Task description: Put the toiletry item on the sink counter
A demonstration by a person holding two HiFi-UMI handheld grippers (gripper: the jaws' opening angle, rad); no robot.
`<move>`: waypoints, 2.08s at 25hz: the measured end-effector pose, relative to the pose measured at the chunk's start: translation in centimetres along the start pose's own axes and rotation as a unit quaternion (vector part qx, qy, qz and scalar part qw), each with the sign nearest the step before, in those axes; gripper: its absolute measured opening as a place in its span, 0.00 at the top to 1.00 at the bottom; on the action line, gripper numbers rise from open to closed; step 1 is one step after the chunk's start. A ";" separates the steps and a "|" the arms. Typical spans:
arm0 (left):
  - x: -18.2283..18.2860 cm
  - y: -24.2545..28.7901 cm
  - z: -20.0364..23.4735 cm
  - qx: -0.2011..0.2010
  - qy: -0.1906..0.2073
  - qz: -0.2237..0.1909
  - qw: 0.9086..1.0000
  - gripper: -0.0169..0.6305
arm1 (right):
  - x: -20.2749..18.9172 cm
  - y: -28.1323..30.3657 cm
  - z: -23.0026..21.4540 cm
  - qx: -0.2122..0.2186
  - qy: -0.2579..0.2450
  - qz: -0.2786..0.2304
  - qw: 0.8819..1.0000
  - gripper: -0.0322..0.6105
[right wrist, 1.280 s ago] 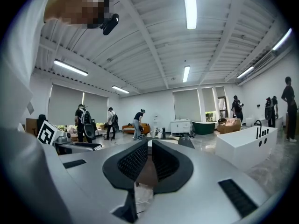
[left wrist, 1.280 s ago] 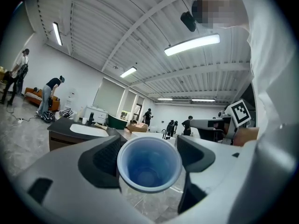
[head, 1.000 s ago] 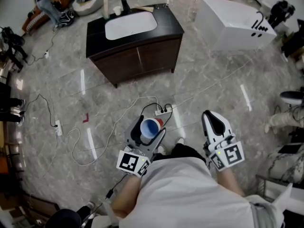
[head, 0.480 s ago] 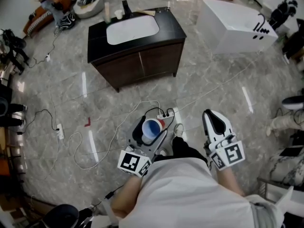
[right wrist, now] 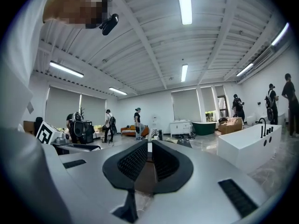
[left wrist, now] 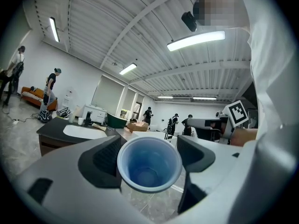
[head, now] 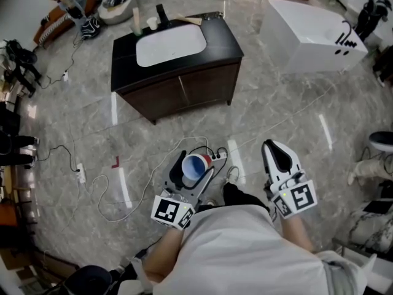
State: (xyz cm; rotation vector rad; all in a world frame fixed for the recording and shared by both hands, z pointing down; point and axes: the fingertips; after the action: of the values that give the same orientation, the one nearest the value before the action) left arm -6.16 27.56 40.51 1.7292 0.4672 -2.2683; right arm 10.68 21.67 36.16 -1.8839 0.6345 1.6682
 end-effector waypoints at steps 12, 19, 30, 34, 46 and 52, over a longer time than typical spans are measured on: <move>-1.4 11.5 1.2 -0.003 -0.005 0.020 1.000 0.39 | -1.4 4.2 -9.7 -0.013 0.026 0.019 0.999 0.87; -2.3 19.1 0.8 -0.018 -0.010 0.028 0.999 0.39 | -2.1 5.9 -15.2 -0.016 0.035 0.031 0.999 0.87; -2.1 23.9 0.5 0.001 0.000 0.022 1.000 0.39 | -2.4 8.9 -19.3 0.014 0.040 0.023 0.999 0.87; -2.0 23.9 0.7 0.015 0.001 0.019 1.000 0.39 | -3.1 9.1 -20.2 0.018 0.046 0.032 0.998 0.87; -1.1 22.8 1.1 0.045 0.009 0.009 0.999 0.39 | -2.9 8.9 -20.2 0.033 0.043 0.027 0.998 0.87; -0.6 23.2 0.8 0.038 0.015 0.002 0.999 0.39 | -2.2 8.6 -20.6 0.025 0.039 0.018 0.999 0.87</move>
State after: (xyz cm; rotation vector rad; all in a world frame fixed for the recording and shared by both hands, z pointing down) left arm 2.24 5.94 38.93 1.8020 0.3890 -2.2879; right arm 19.93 1.51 39.48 -1.9200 0.7379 1.5923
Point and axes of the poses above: the fingertips, and each gripper's own axes: y forward along the fingers, z to its left, x out of its top, and after that the axes turned 9 degrees about -z, right-handed
